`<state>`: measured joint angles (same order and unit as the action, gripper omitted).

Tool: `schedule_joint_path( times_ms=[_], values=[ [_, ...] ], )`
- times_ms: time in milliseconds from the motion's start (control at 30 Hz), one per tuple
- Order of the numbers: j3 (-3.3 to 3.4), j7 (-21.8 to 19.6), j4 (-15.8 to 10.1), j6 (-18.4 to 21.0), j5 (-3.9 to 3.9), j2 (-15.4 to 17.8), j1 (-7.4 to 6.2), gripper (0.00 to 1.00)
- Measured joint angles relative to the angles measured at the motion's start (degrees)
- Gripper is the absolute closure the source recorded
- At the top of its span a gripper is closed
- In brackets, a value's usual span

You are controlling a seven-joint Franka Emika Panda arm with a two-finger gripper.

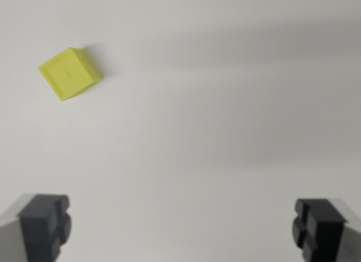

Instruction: Pick yellow cube

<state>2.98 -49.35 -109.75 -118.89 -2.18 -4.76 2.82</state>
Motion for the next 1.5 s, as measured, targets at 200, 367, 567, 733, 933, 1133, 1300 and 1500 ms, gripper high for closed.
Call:
schedule_joint_path(
  times_ms=[200,367,567,733,933,1133,1300,1500],
  values=[
    [-0.01,0.26,0.1,0.04,0.0,-0.15,-0.04,0.0],
    [-0.02,1.03,-0.26,-0.9,0.08,-0.9,-0.54,0.0],
    [-0.02,1.94,-1.03,-2.57,0.23,-2.01,-1.2,0.0],
    [-0.02,2.69,-1.56,-3.92,0.36,-3.02,-1.75,0.0],
    [-0.02,3.64,-2.1,-5.53,0.53,-4.3,-2.4,0.0],
    [-0.03,4.61,-2.51,-7.1,0.72,-5.66,-3.05,0.0],
    [-0.03,5.43,-2.75,-8.37,0.89,-6.87,-3.6,0.0],
    [-0.03,6.44,-2.93,-9.86,1.11,-8.39,-4.25,0.0]
  ],
)
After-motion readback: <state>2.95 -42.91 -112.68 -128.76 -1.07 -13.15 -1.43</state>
